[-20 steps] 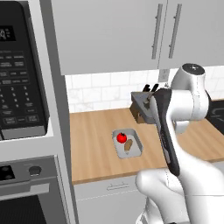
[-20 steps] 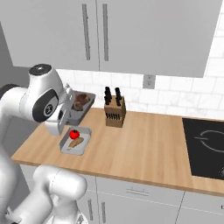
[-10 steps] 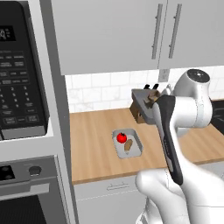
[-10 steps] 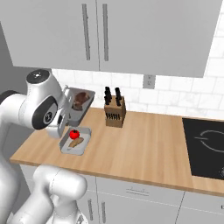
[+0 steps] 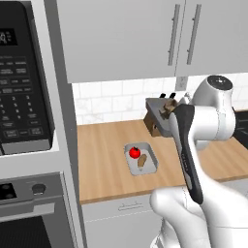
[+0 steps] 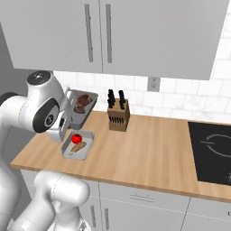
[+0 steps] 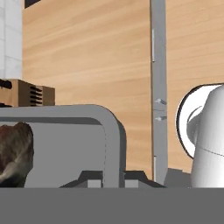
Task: Take the meat container that has the steak and place it on the second highest rack of the freezer. Then take the vegetable container that has the sweet potato and tomato and place it on the highest rack of the freezer.
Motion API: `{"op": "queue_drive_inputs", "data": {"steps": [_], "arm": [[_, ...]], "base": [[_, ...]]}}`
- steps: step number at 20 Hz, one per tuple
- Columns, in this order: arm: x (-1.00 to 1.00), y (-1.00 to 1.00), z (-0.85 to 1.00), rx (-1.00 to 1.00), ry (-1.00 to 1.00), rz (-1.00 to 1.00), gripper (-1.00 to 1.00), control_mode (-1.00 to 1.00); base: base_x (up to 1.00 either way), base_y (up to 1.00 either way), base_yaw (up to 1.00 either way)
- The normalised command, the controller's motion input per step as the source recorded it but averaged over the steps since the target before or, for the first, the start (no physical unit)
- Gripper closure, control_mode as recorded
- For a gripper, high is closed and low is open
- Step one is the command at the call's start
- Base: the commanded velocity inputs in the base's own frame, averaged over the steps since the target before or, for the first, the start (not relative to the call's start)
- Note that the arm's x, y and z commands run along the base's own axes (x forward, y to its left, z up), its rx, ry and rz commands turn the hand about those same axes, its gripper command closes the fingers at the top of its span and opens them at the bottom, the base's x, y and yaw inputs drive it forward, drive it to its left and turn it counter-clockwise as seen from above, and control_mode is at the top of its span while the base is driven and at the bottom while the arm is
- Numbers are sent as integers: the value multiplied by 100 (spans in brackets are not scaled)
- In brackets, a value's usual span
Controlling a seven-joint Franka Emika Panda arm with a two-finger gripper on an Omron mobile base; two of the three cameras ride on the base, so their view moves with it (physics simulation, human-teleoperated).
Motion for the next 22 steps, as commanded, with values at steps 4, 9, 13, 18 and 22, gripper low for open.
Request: {"op": "queue_drive_inputs", "data": {"steps": [4,9,13,18,22], "arm": [[0,0,0,0,0,0,100,100],[0,0,0,0,0,0,100,100],[0,0,0,0,0,0,100,100],[0,0,0,0,0,0,100,100],[0,0,0,0,0,0,100,100]], "base": [[-39,-21,7],[-96,-61,22],[-79,-57,76],[-19,-2,100],[-12,0,100]]}}
